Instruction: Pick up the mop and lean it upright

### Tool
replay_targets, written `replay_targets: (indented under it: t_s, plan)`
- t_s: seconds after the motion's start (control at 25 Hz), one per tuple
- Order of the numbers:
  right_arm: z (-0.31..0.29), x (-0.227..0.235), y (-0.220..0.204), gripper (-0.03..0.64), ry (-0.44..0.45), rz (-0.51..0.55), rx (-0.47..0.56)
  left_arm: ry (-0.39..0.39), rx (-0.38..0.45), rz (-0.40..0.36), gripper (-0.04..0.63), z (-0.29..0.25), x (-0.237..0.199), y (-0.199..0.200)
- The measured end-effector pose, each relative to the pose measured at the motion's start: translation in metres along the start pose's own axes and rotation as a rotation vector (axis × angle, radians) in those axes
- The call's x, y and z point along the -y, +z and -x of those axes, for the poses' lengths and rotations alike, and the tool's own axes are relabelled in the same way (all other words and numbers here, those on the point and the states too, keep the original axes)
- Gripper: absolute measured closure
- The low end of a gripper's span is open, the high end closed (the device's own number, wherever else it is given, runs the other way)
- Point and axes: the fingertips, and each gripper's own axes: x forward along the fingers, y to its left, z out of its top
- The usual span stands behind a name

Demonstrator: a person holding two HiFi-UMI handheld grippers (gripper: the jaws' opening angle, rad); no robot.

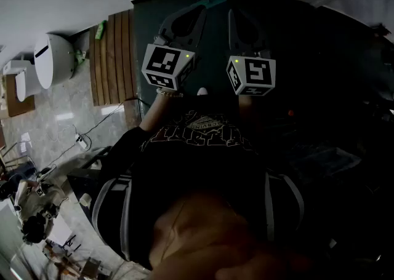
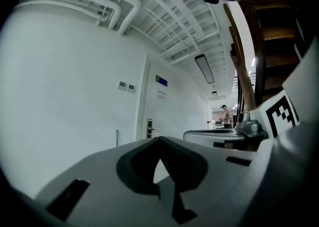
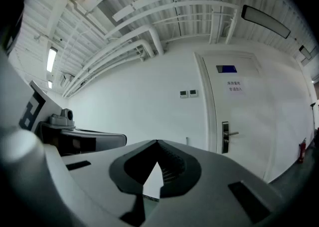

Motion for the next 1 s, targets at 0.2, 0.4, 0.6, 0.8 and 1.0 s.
replay_targets:
  t_s: [0.2,0.4,0.6,0.8,1.0]
  plan:
    - [-0.002,0.010,0.005,0.598,0.005,-0.022,0.014,0.003,-0.008,0.003,0.557,-0.008,0.000,0.003]
    - [0.001,0.031,0.000,0.597,0.000,-0.018,0.007,0.025,-0.031,0.023,0.557,-0.017,0.003,-0.009]
    - [-0.010,0.047,-0.003,0.597,-0.015,-0.026,-0.013,0.039,-0.034,0.038,0.557,-0.030,-0.008,-0.010]
    - [-0.039,0.055,-0.015,0.597,0.003,-0.019,-0.029,0.042,-0.038,0.047,0.557,-0.053,-0.027,-0.019]
    - [-0.089,0.059,-0.018,0.597,0.004,-0.002,-0.039,0.023,-0.034,0.056,0.557,-0.085,-0.068,-0.020]
